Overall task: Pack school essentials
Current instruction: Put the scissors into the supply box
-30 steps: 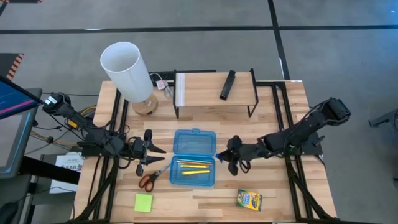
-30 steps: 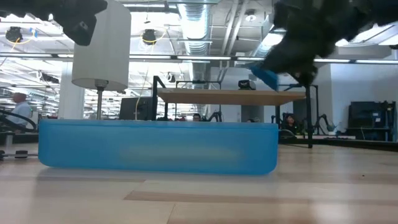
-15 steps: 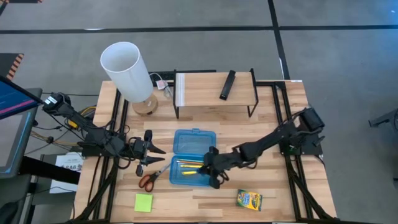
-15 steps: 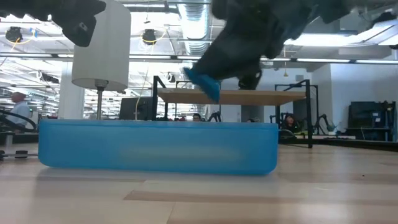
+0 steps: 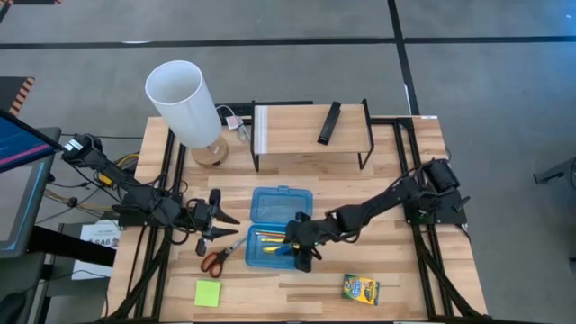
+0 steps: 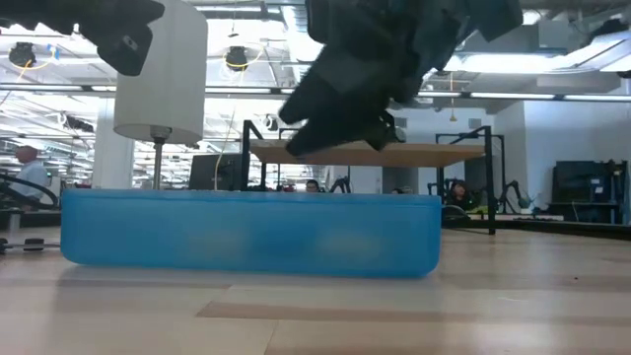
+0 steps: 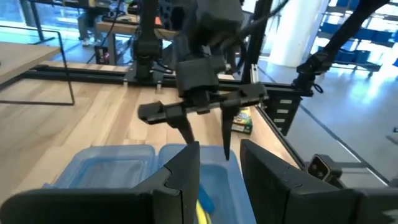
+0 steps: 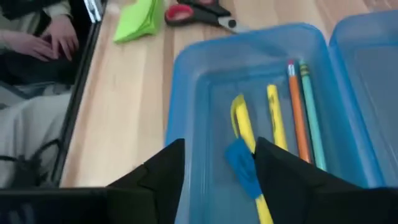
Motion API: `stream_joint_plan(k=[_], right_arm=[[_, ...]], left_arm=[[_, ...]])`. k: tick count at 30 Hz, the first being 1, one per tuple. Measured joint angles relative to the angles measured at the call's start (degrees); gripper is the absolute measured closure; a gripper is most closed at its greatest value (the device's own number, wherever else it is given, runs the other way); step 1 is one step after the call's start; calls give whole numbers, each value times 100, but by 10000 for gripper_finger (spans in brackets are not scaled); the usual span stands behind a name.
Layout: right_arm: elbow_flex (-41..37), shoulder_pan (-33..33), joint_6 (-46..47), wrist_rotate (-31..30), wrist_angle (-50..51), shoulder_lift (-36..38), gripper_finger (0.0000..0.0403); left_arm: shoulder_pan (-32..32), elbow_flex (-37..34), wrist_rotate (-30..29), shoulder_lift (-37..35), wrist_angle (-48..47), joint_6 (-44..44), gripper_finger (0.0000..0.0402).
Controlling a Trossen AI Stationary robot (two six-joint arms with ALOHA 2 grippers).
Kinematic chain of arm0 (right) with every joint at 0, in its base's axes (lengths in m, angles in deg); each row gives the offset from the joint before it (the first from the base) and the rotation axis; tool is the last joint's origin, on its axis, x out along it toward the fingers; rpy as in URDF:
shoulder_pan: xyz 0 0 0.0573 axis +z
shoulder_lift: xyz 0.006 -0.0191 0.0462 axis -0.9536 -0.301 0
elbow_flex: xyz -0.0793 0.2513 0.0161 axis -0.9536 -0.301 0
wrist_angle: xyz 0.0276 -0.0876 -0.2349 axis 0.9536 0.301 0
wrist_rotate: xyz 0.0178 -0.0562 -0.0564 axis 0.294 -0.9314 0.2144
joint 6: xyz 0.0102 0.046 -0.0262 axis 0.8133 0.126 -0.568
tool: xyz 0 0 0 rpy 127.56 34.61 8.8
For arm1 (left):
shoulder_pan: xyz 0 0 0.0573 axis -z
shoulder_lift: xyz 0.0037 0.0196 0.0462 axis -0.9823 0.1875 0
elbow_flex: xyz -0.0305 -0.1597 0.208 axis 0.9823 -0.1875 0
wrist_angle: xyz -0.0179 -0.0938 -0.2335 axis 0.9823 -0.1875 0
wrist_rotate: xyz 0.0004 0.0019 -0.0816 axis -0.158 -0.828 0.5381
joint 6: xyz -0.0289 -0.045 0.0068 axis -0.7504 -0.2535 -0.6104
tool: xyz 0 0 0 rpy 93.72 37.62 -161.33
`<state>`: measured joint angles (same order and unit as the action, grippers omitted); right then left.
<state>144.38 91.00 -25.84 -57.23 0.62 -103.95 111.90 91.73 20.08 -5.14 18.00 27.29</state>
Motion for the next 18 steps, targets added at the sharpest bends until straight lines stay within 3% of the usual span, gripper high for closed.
stream_joint_plan(k=[10,18], right_arm=[[5,-229,-479,-10,-516,269,198],[-8,-181,-641,-7,-702,393,198]], left_arm=[[1,0,675,0,-292,-296,299],[157,9,668,1,-1436,-1470,299]])
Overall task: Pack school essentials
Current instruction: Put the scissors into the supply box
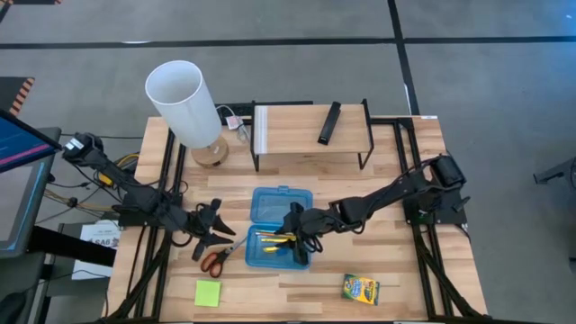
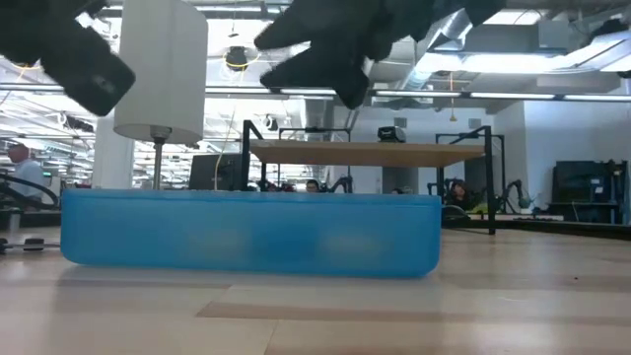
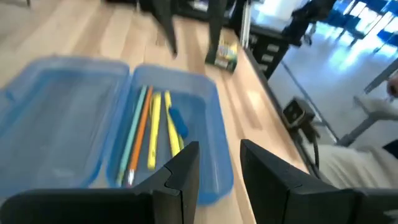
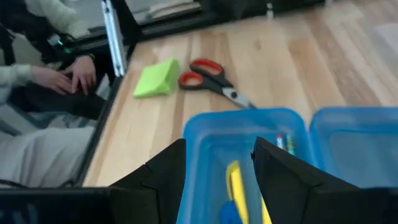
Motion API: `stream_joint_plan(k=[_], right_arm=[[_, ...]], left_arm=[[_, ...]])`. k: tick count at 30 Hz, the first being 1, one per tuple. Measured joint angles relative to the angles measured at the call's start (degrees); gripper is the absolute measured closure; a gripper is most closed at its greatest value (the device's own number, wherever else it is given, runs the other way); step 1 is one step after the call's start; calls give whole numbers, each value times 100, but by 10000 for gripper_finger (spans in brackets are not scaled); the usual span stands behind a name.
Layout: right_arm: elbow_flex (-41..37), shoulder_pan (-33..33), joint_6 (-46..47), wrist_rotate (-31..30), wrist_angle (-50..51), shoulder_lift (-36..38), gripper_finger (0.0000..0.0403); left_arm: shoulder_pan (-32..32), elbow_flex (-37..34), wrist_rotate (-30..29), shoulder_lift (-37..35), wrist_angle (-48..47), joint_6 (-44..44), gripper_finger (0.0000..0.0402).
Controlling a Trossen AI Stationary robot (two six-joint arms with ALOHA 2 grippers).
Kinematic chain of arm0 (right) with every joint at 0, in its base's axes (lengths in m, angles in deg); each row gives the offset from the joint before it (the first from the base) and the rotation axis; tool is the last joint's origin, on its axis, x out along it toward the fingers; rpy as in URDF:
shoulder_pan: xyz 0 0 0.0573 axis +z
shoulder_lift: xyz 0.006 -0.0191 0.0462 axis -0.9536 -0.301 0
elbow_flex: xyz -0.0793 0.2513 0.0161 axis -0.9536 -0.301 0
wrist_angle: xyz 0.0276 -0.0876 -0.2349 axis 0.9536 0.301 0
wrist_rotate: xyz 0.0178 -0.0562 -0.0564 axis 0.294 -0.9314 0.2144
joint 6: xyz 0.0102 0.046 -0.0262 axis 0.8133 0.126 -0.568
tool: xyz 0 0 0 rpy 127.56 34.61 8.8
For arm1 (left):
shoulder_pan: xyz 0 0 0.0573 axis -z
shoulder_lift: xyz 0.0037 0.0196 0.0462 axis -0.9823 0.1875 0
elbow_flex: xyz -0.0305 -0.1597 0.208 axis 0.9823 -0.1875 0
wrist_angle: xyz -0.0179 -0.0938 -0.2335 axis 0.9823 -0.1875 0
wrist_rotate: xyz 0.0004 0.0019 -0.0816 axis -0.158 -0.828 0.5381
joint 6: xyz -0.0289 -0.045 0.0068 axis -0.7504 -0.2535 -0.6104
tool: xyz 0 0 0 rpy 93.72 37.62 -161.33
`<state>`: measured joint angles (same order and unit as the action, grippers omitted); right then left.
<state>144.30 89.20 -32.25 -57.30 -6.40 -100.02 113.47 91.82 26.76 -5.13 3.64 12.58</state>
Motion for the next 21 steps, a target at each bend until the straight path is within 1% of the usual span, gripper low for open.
stream_joint_plan(k=[3,5,7,14,17,21], right_arm=[[2,76,-14,5,-12,8,200],[0,145,-21,11,-34,6,203],[0,222,-55,9,-96,6,204],[-2,455,-258,0,-160,61,204],[2,496,-300,-7,-195,74,206],[0,494,-305,-10,-239,74,209]], left_arm=[[201,135,-227,1,-517,-220,301],[337,228,-499,12,-842,-424,308],[461,279,-606,15,-1106,-682,318],[824,308,-715,46,-1605,-1587,353],[944,308,-805,200,-1754,-1944,361],[1008,308,-956,476,-1854,-2128,365]])
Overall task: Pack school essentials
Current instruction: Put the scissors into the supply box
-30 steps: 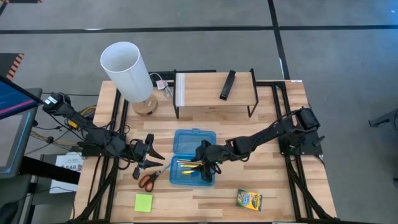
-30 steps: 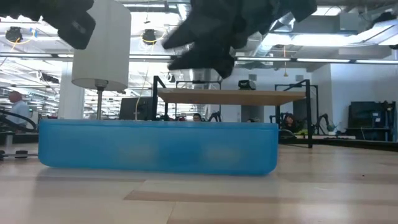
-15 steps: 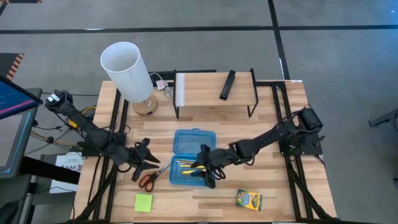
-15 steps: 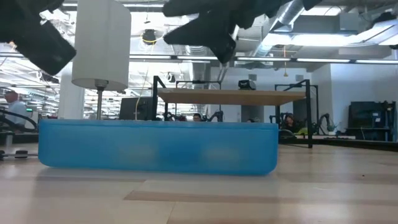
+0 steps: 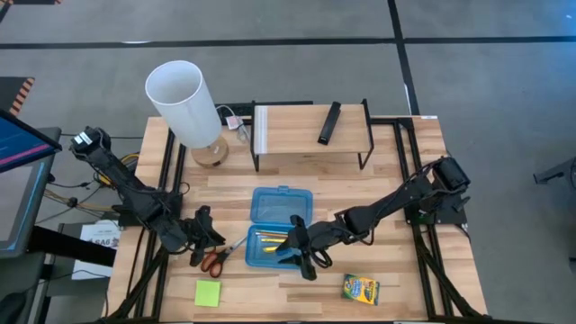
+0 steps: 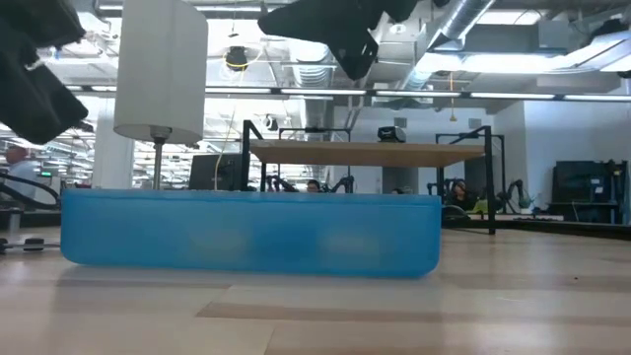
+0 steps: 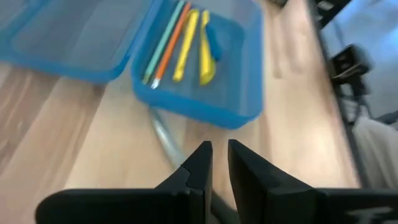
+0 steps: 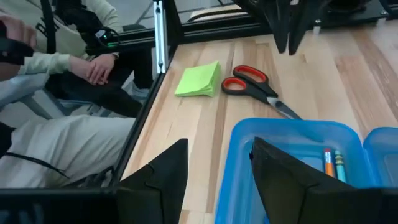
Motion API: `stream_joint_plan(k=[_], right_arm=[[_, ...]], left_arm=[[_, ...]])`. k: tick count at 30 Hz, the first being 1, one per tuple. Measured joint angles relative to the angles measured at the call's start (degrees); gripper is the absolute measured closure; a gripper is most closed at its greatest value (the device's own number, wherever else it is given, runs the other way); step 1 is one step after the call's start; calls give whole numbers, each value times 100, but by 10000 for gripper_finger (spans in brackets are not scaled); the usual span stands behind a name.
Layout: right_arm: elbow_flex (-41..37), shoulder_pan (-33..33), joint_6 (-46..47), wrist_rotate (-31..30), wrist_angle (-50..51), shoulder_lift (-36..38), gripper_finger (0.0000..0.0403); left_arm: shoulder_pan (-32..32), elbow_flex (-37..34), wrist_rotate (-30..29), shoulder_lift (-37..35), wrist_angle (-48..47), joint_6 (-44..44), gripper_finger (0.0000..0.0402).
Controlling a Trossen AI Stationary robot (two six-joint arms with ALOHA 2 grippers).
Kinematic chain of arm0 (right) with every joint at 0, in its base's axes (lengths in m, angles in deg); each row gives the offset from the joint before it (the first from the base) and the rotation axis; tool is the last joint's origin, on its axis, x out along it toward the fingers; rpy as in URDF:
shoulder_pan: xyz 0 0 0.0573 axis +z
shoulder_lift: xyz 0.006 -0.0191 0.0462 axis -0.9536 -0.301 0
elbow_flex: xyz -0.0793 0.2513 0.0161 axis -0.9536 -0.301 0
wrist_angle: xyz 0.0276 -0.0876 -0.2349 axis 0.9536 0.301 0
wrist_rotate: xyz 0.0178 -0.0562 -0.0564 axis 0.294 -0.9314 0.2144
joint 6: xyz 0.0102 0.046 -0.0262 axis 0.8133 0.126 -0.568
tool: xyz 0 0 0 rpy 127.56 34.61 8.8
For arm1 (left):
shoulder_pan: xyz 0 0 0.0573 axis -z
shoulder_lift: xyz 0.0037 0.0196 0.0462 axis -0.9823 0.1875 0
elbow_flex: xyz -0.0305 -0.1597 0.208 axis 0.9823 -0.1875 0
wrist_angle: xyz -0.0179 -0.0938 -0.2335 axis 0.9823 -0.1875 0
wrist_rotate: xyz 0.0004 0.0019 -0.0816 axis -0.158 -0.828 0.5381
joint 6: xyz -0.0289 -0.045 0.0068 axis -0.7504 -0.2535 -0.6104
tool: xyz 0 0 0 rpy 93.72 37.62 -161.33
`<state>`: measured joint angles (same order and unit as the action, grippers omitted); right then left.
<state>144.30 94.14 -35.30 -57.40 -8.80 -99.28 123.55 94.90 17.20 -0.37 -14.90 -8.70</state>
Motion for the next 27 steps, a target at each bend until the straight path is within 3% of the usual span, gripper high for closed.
stream_joint_plan(k=[11,20,27], right_arm=[[-2,89,13,-2,-24,48,213],[-2,124,15,-4,-28,48,218],[-2,122,17,-7,-23,48,218]], left_arm=[[152,400,107,719,-786,-1050,366],[642,1070,321,1944,-1066,-1954,366],[779,1997,876,2991,-2240,-2680,366]])
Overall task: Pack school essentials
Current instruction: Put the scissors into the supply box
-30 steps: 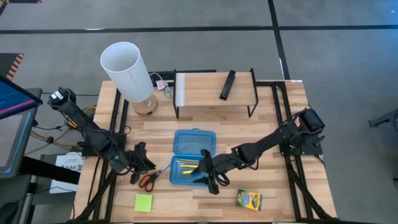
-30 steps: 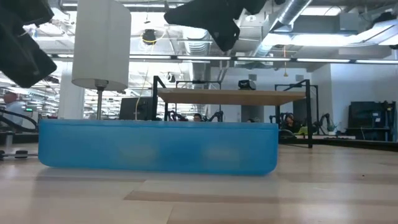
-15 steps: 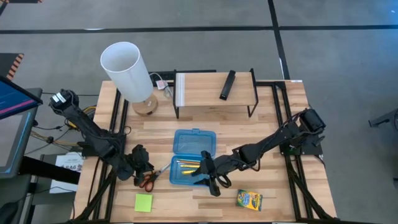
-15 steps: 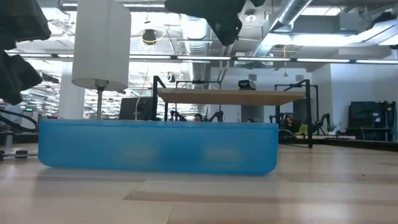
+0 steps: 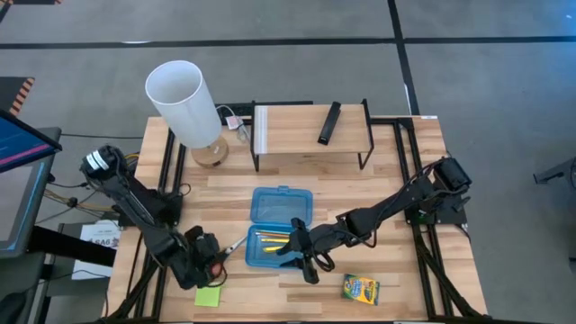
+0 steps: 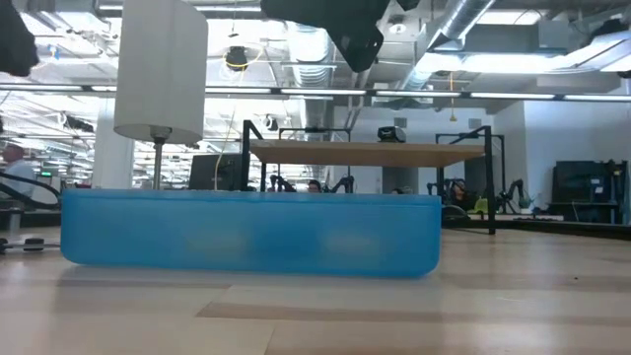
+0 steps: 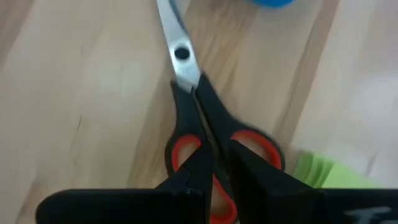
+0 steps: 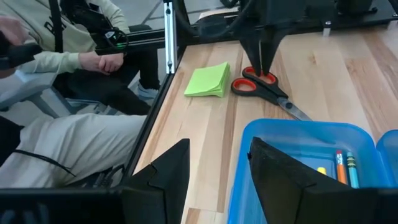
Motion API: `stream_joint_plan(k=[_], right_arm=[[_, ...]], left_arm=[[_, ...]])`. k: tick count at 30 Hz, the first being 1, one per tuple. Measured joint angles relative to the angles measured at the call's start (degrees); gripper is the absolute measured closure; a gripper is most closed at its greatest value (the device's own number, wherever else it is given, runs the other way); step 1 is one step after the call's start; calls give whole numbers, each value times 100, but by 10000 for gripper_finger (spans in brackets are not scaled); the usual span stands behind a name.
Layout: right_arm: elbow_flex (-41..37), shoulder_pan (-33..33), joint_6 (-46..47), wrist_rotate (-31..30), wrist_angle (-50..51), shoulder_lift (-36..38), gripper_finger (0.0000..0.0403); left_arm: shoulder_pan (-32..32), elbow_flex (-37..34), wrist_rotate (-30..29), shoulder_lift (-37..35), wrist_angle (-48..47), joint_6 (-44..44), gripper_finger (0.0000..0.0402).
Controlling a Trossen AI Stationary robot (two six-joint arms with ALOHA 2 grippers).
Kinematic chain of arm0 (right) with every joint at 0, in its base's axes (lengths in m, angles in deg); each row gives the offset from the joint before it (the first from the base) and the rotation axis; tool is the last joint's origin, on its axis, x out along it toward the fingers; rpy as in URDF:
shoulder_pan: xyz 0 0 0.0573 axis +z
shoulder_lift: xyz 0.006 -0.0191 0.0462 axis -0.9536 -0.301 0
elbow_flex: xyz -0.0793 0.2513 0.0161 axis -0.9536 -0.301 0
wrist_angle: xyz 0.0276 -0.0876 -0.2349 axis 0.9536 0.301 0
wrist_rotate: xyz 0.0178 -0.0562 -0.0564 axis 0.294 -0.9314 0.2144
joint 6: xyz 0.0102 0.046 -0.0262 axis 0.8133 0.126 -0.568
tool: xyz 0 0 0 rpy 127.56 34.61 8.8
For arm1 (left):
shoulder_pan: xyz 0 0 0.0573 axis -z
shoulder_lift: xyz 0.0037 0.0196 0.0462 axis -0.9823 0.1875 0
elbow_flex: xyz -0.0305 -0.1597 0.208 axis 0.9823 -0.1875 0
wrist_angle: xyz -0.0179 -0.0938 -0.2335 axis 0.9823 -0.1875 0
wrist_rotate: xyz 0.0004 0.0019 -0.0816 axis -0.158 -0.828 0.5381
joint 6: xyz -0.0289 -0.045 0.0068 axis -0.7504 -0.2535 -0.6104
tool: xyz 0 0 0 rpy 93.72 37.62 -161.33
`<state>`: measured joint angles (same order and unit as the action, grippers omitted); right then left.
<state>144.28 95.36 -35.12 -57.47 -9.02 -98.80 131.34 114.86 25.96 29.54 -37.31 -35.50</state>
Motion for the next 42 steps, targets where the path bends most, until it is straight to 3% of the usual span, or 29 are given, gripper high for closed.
stream_joint_plan(k=[7,16,21,42], right_arm=[[0,0,2,0,4,0,220],[0,0,0,0,4,0,219],[0,-5,-4,0,2,0,222],[0,-52,-7,0,4,0,222]], left_arm=[[82,716,416,795,-304,-43,351],[63,834,684,1100,-824,-290,254],[57,834,683,1097,-982,-283,220],[-99,1413,350,1098,-2088,37,214]])
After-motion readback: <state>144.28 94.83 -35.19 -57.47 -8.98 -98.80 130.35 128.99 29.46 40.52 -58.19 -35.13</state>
